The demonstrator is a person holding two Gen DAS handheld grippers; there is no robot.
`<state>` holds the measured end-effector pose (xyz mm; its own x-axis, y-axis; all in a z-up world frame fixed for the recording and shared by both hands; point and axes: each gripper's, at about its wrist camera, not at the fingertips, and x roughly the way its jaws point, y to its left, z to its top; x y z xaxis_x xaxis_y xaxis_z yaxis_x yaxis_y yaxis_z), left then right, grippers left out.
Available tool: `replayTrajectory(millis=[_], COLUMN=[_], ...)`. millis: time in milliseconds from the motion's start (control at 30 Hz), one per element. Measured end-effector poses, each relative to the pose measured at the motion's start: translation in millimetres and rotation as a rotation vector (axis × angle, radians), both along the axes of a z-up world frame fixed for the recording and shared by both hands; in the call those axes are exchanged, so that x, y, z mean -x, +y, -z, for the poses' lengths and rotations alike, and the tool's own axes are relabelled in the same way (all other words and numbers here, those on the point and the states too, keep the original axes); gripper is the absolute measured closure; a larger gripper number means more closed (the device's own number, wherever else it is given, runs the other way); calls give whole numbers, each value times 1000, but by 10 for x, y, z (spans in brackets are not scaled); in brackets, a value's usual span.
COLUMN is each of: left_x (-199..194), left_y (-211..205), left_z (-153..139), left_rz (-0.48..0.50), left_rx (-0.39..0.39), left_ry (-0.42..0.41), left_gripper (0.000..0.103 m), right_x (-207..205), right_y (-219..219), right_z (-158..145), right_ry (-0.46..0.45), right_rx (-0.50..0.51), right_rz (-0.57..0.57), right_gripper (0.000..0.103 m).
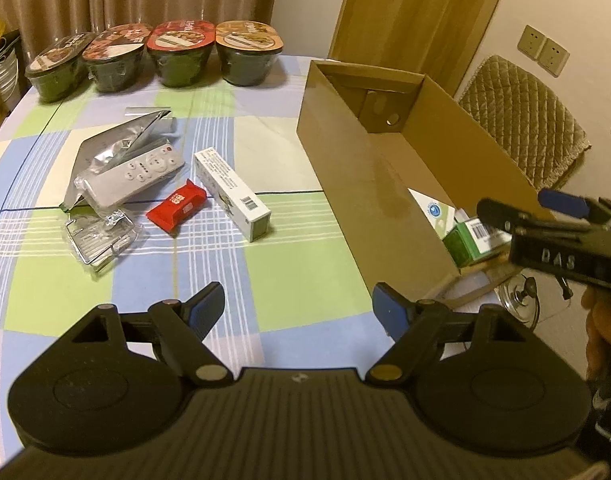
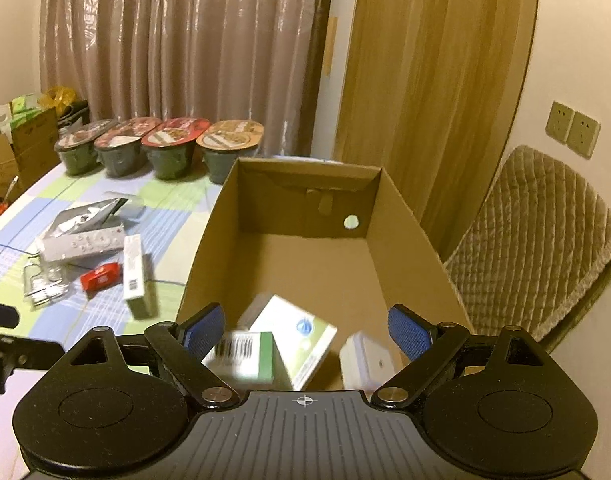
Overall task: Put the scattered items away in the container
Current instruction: 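Lower the green-and-white spray box into the cardboard box and open the right gripper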
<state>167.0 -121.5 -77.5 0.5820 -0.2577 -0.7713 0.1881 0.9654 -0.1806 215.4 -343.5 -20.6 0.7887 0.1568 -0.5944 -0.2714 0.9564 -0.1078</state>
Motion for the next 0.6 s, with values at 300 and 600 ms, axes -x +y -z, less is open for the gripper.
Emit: replayTrajectory(millis=[300,600], left_x=[-60,-14], left_y=[-40,-62], left_z=[65,49], left_rz=[-1,5], left_rx=[16,16], left_ry=[12,11], left_gripper=[25,24], right_x=[69,401], right_y=[-109,-105], right_z=[-103,-92], right_ry=[-16,25], right_rx=[-37,-40], right_rz=[-4,-19], right_gripper=[10,10])
